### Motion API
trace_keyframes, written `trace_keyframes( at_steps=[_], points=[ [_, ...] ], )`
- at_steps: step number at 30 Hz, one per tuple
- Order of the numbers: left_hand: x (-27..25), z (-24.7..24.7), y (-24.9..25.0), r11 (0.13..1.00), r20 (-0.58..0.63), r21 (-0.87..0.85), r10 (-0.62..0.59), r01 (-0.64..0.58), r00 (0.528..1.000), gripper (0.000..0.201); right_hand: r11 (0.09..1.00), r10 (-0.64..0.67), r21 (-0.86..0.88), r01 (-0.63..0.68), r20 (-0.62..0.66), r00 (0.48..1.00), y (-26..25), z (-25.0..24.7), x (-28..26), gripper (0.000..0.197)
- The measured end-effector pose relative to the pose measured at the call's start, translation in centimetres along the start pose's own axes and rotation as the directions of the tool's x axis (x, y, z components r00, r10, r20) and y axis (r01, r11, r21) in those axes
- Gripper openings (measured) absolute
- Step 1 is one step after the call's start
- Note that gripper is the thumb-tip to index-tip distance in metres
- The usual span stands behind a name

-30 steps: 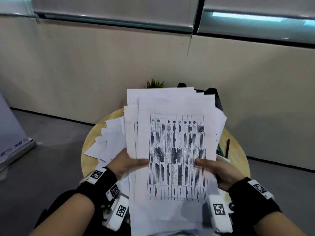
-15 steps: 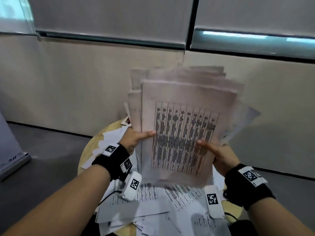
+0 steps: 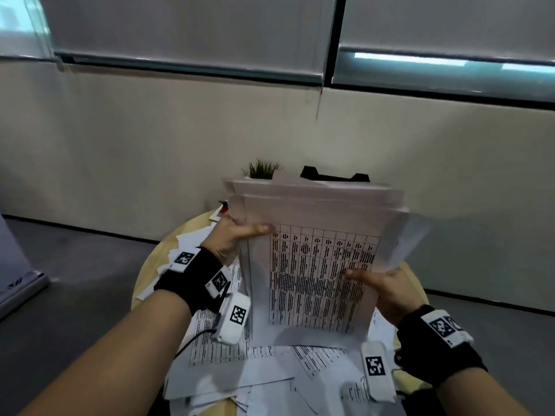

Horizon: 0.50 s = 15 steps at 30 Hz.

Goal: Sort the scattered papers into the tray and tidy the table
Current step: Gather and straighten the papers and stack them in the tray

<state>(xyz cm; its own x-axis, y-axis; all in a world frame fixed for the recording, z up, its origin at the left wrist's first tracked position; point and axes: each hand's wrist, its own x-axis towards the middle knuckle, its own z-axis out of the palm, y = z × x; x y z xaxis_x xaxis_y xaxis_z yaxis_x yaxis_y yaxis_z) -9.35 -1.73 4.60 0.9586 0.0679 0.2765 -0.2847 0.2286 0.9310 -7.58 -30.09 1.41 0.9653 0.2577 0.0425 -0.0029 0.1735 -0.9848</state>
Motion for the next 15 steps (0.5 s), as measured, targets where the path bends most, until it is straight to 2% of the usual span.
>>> trace_keyframes(
  at_steps=[2, 4, 5, 7, 8, 10, 12, 15],
  points=[
    [0.4, -0.3, 0.8, 1.000, 0.025, 0.001, 0.018, -0.018, 1.000, 0.060, 0.999, -0.041, -0.007, 0.041, -0.034, 0.999, 0.6, -0.1, 0.1, 0.036],
    [0.5, -0.5, 1.4, 1.000, 0.037, -0.012, 0.005, -0.004, 0.999, 0.053, 0.998, -0.040, 0.041, 0.042, -0.049, 0.998, 0.8, 0.1, -0.2, 0.030],
    [0.5, -0.6, 1.6, 1.000, 0.042, -0.009, 0.001, 0.000, 0.999, 0.046, 0.997, -0.045, 0.054, 0.047, -0.032, 0.998, 0.9, 0.0, -0.2, 0.034],
    [0.3, -0.5, 1.7, 1.000, 0.046, -0.002, 0.005, -0.005, 0.999, 0.027, 0.997, -0.047, 0.069, 0.046, 0.006, 0.999, 0.8, 0.1, -0.3, 0.052],
    [0.0, -0.2, 1.8, 1.000, 0.046, -0.004, 0.010, -0.010, 0.999, 0.024, 0.996, -0.048, 0.077, 0.047, 0.019, 0.999, 0.8, 0.0, -0.3, 0.059],
    [-0.2, 0.1, 1.5, 1.000, 0.065, -0.010, 0.007, -0.006, 0.998, 0.041, 0.992, -0.048, 0.116, 0.045, 0.026, 0.998, 0.7, -0.1, -0.2, 0.058],
    [-0.5, 0.4, 0.8, 0.999, 0.023, -0.045, -0.022, 0.023, 0.999, 0.060, 0.991, -0.048, 0.124, 0.045, 0.024, 0.999, 0.5, -0.1, -0.1, 0.060],
    [-0.7, 0.3, -1.0, 0.991, -0.059, -0.105, -0.092, 0.086, 0.994, 0.061, 0.987, -0.043, 0.156, 0.043, -0.003, 0.999, 0.4, 0.3, -0.2, 0.085]
  ],
)
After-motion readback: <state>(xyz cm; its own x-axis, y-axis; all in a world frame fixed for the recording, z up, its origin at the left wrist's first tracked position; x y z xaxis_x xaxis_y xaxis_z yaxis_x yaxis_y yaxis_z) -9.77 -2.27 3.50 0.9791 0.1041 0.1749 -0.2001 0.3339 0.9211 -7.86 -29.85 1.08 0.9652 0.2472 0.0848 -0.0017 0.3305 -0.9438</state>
